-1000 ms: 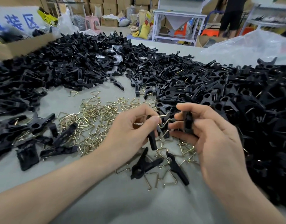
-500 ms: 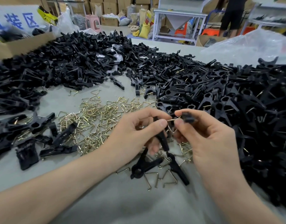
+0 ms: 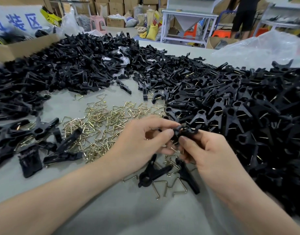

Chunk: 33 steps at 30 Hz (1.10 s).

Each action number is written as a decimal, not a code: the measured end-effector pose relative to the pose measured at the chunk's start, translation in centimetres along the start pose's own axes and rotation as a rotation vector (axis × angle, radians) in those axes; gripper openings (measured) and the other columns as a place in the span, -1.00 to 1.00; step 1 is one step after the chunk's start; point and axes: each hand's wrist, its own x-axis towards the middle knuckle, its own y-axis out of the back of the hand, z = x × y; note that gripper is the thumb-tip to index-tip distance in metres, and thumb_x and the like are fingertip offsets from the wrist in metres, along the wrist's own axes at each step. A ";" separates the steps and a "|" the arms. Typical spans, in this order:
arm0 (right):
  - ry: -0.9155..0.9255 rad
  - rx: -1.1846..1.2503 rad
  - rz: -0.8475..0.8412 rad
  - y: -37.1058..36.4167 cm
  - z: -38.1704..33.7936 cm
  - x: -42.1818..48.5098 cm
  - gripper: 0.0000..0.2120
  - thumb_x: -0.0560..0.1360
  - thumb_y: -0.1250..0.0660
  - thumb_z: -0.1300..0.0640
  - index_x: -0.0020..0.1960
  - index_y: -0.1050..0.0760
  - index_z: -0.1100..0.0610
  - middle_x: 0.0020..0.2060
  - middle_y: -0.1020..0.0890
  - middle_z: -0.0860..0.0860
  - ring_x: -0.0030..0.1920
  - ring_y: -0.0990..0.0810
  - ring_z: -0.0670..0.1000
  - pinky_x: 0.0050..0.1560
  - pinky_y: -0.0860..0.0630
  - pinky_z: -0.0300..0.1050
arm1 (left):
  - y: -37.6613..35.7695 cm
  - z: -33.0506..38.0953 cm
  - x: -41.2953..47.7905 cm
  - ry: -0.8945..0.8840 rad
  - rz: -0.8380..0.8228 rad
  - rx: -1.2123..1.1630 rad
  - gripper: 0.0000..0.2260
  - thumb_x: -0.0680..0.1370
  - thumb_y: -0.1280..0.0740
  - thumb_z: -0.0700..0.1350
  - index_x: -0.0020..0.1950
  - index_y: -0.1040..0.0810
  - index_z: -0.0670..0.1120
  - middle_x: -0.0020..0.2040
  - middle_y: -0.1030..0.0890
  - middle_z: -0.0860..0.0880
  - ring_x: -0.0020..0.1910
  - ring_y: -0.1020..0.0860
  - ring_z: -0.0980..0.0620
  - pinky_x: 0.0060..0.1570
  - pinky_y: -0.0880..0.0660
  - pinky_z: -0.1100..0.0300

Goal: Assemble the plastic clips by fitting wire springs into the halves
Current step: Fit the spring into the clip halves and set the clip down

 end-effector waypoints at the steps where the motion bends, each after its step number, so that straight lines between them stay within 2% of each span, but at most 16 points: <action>1: 0.002 -0.009 -0.004 0.1 -0.1 0.0 -0.82 0.56 -0.24 0.30 -0.18 -0.54 0.27 -0.44 -0.52 -0.02 -0.41 -0.45 -0.11 -0.35 -0.42 -0.23 | 0.0 0.0 0.1 0.017 -0.010 -0.003 -0.81 0.54 -0.32 -0.32 0.05 -0.66 -0.11 -0.11 -0.61 -0.11 -0.22 -0.65 0.01 -0.22 -0.62 0.24; 4: -0.003 -0.015 0.004 0.2 -0.4 0.1 -0.75 0.55 -0.25 0.29 -0.30 -0.51 0.24 -0.51 -0.47 -0.06 -0.47 -0.40 -0.12 -0.46 -0.35 -0.30 | 0.1 0.1 0.1 0.043 -0.039 -0.021 -0.86 0.53 -0.33 -0.31 -0.02 -0.65 -0.13 -0.32 -0.61 0.02 -0.37 -0.61 0.09 -0.32 -0.57 0.30; 7: -0.070 0.067 -0.011 0.3 -0.4 0.1 -0.73 0.55 -0.26 0.24 -0.32 -0.55 0.17 -0.52 -0.46 -0.08 -0.49 -0.37 -0.14 -0.48 -0.33 -0.33 | 0.3 0.3 0.0 0.074 0.028 -0.063 -0.90 0.55 -0.33 -0.24 -0.05 -0.64 -0.10 -0.44 -0.57 0.01 -0.52 -0.50 0.11 -0.45 -0.46 0.34; 10: -0.119 0.094 -0.092 0.3 -0.4 0.0 -0.79 0.55 -0.26 0.23 -0.20 -0.59 0.26 -0.50 -0.44 -0.03 -0.47 -0.35 -0.11 -0.45 -0.32 -0.27 | 0.4 0.3 0.3 0.151 0.082 -0.107 -0.87 0.56 -0.32 -0.14 -0.04 -0.67 -0.01 -0.45 -0.48 -0.05 -0.55 -0.39 0.07 -0.49 -0.29 0.28; 12: -0.097 0.051 -0.135 0.4 -0.3 -0.2 -0.73 0.56 -0.26 0.20 -0.19 -0.52 0.40 -0.48 -0.41 0.05 -0.46 -0.33 -0.04 -0.41 -0.30 -0.19 | 0.3 0.3 0.4 0.192 0.076 -0.140 -0.87 0.56 -0.32 -0.12 -0.05 -0.67 -0.01 -0.46 -0.43 -0.05 -0.54 -0.35 0.07 -0.43 -0.22 0.24; 13: -0.084 0.037 -0.146 0.4 -0.4 -0.2 -0.68 0.56 -0.25 0.17 -0.23 -0.47 0.43 -0.48 -0.40 0.08 -0.46 -0.33 -0.03 -0.42 -0.29 -0.21 | 0.2 0.4 0.4 0.202 0.069 -0.145 -0.87 0.56 -0.32 -0.13 -0.06 -0.67 -0.03 -0.46 -0.41 -0.04 -0.53 -0.34 0.07 -0.43 -0.22 0.25; 16: -0.111 0.069 -0.168 0.5 -0.7 -0.1 -0.62 0.55 -0.23 0.12 -0.36 -0.43 0.32 -0.52 -0.40 0.04 -0.52 -0.33 -0.09 -0.48 -0.30 -0.33 | 0.1 0.3 0.4 0.209 0.046 -0.167 -0.83 0.57 -0.30 -0.18 -0.11 -0.68 -0.07 -0.48 -0.37 0.00 -0.51 -0.31 0.10 -0.53 -0.26 0.32; 18: -0.136 0.121 -0.213 0.7 -0.7 0.0 -0.62 0.55 -0.22 0.11 -0.29 -0.42 0.40 -0.53 -0.40 -0.01 -0.52 -0.33 -0.11 -0.47 -0.31 -0.32 | 0.2 0.3 0.4 0.213 0.021 -0.206 -0.81 0.56 -0.29 -0.18 -0.16 -0.69 -0.05 -0.48 -0.35 -0.01 -0.51 -0.30 0.09 -0.55 -0.24 0.31; 20: -0.139 0.190 -0.253 0.8 -0.8 0.0 -0.64 0.50 -0.22 0.07 -0.22 -0.42 0.39 -0.53 -0.35 -0.02 -0.51 -0.31 -0.09 -0.48 -0.28 -0.31 | 0.2 0.4 0.4 0.227 -0.028 -0.284 -0.84 0.52 -0.32 -0.13 -0.19 -0.69 -0.04 -0.48 -0.34 -0.01 -0.52 -0.30 0.10 -0.54 -0.23 0.31; 21: -0.138 0.228 -0.268 0.9 -0.9 -0.1 -0.65 0.48 -0.21 0.05 -0.20 -0.42 0.37 -0.51 -0.32 0.02 -0.52 -0.30 -0.08 -0.50 -0.26 -0.30 | 0.3 0.5 0.4 0.234 -0.064 -0.344 -0.85 0.48 -0.33 -0.11 -0.20 -0.70 -0.05 -0.50 -0.37 0.01 -0.53 -0.31 0.12 -0.56 -0.27 0.32; 24: -0.138 0.248 -0.328 1.0 -0.9 0.0 -0.61 0.56 -0.14 0.08 -0.01 -0.41 0.47 -0.41 -0.35 0.33 -0.58 -0.25 -0.08 -0.55 -0.18 -0.29 | 0.3 0.7 0.4 0.255 -0.165 -0.469 -0.86 0.41 -0.35 -0.13 -0.21 -0.71 -0.11 -0.50 -0.50 0.05 -0.54 -0.37 0.20 -0.55 -0.38 0.39; 25: -0.142 0.238 -0.335 1.1 -0.9 0.0 -0.60 0.57 -0.13 0.09 0.04 -0.40 0.48 -0.43 -0.36 0.31 -0.60 -0.22 -0.09 -0.56 -0.15 -0.30 | 0.2 0.7 0.5 0.264 -0.173 -0.486 -0.86 0.40 -0.36 -0.14 -0.20 -0.71 -0.13 -0.49 -0.52 0.03 -0.54 -0.39 0.20 -0.54 -0.40 0.40; 27: -0.145 0.239 -0.328 1.1 -0.8 0.1 -0.59 0.56 -0.15 0.09 0.04 -0.39 0.50 -0.54 -0.25 0.06 -0.61 -0.16 -0.11 -0.59 -0.13 -0.32 | 0.2 0.5 0.6 0.278 -0.154 -0.516 -0.87 0.38 -0.37 -0.16 -0.19 -0.71 -0.15 -0.47 -0.53 0.03 -0.53 -0.42 0.19 -0.51 -0.45 0.39; 28: -0.145 0.249 -0.305 1.2 -0.8 0.2 -0.58 0.53 -0.18 0.08 0.01 -0.43 0.49 -0.52 -0.18 0.00 -0.61 -0.15 -0.11 -0.59 -0.13 -0.33 | 0.1 0.4 0.7 0.280 -0.136 -0.532 -0.88 0.37 -0.38 -0.17 -0.21 -0.70 -0.14 -0.46 -0.53 0.03 -0.53 -0.43 0.19 -0.50 -0.46 0.39; 30: -0.139 0.255 -0.238 1.1 -0.8 0.1 -0.62 0.43 -0.26 0.03 -0.12 -0.54 0.39 -0.46 -0.10 0.06 -0.60 -0.13 -0.10 -0.59 -0.12 -0.33 | 0.2 0.4 0.8 0.280 -0.108 -0.565 -0.90 0.36 -0.38 -0.18 -0.25 -0.69 -0.13 -0.46 -0.53 0.02 -0.53 -0.43 0.19 -0.50 -0.47 0.38; 33: -0.100 0.192 -0.164 1.0 -0.9 0.0 -0.71 0.39 -0.29 -0.02 -0.27 -0.61 0.20 -0.54 -0.16 -0.02 -0.60 -0.11 -0.09 -0.58 -0.10 -0.34 | 0.2 0.5 0.7 0.268 -0.118 -0.580 -0.91 0.35 -0.38 -0.18 -0.28 -0.69 -0.11 -0.44 -0.57 -0.02 -0.54 -0.44 0.19 -0.48 -0.48 0.38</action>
